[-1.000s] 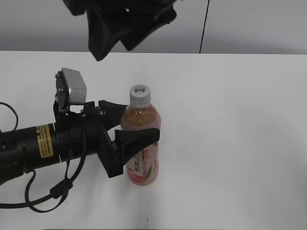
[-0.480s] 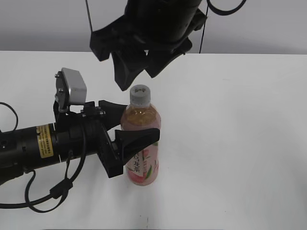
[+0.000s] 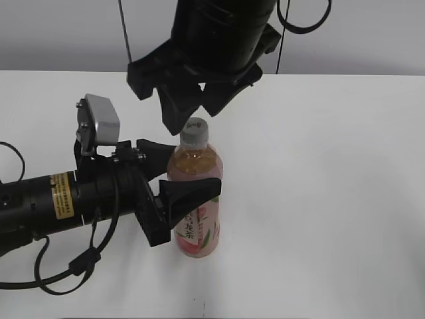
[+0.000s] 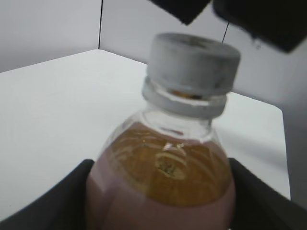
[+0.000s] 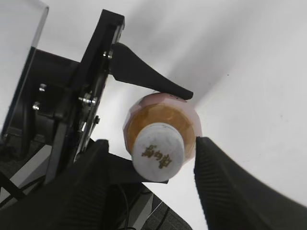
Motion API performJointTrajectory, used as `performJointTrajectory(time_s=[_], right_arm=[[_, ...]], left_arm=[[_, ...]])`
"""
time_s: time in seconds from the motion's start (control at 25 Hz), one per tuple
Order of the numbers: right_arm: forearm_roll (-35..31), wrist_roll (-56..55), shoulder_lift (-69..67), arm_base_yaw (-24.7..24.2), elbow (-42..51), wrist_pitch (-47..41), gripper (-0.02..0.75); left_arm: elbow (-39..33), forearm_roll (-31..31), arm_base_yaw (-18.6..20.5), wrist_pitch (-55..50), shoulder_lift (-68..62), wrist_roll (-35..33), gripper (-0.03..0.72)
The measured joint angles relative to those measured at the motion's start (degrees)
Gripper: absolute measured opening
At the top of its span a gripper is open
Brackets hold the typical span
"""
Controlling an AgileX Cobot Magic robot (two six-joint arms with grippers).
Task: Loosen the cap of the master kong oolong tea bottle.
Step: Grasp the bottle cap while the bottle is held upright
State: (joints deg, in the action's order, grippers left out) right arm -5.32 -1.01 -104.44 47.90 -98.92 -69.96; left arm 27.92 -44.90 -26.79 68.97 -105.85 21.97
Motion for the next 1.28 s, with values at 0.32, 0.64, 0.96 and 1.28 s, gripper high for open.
performJointTrajectory(time_s=[0.32,0.64,0.96,1.28], right_arm=[[0.8,-0.4,0.0,0.0,0.0,0.0,0.428],[0.8,-0.4,-0.8,-0.1,0.0,0.0,0.428],[-0.4,-0.4,-1.7,-0.1,0.0,0.0,0.425],[-0.5,-0.4,-1.8,-0.1,0.0,-0.1,0.35]], left_arm=[[0.0,0.0,0.0,0.0,0.0,0.0,0.475],[0.0,0.0,0.0,0.0,0.0,0.0,0.475],[0.0,0.0,0.0,0.0,0.0,0.0,0.475],[0.0,0.0,0.0,0.0,0.0,0.0,0.475]])
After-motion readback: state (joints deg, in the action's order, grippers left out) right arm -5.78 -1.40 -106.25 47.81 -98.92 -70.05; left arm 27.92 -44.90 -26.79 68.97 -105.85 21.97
